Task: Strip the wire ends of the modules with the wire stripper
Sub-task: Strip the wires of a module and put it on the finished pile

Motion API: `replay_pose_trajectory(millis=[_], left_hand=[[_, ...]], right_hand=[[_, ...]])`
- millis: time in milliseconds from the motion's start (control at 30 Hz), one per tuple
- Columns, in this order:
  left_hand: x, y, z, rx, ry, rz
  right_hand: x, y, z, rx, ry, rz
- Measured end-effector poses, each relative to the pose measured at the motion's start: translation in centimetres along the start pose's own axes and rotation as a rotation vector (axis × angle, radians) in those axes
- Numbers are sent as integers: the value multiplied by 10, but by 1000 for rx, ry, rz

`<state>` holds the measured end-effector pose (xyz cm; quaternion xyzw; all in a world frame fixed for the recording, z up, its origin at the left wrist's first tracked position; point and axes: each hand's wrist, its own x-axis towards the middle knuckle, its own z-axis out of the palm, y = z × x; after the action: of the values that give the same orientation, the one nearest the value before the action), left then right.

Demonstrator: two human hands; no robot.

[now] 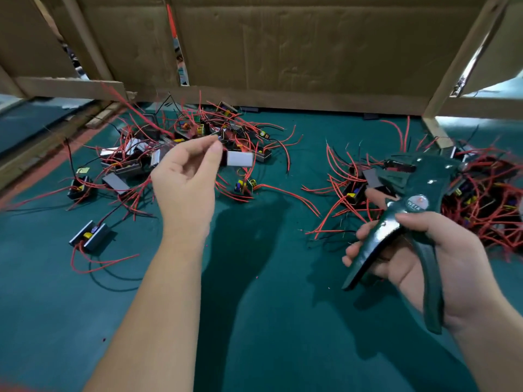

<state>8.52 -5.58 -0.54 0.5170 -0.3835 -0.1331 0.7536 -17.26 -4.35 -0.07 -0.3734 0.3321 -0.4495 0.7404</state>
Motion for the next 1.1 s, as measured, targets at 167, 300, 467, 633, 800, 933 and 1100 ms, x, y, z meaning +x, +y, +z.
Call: replay_pose_trajectory(millis=[167, 300, 467, 633, 800, 933, 1100], left_hand=[[-5, 8, 6, -323, -81, -129], [-5, 10, 5, -464, 40, -232], [2, 10, -4, -558, 183, -330], [0, 9, 0, -686, 25, -383], [-10, 9, 5, -389, -176, -243], [-14, 10, 11, -223, -354, -348], [-18, 7, 15, -164, -420, -444]], right_hand=[[0, 5, 3, 53, -119, 68], [0, 10, 5, 48, -194, 102], [0, 12, 6, 36, -223, 122], [1, 13, 5, 66, -248, 145], [1, 14, 7, 76, -167, 112], [3, 9, 8, 65, -45, 181], [5, 13, 11, 114, -1, 209]])
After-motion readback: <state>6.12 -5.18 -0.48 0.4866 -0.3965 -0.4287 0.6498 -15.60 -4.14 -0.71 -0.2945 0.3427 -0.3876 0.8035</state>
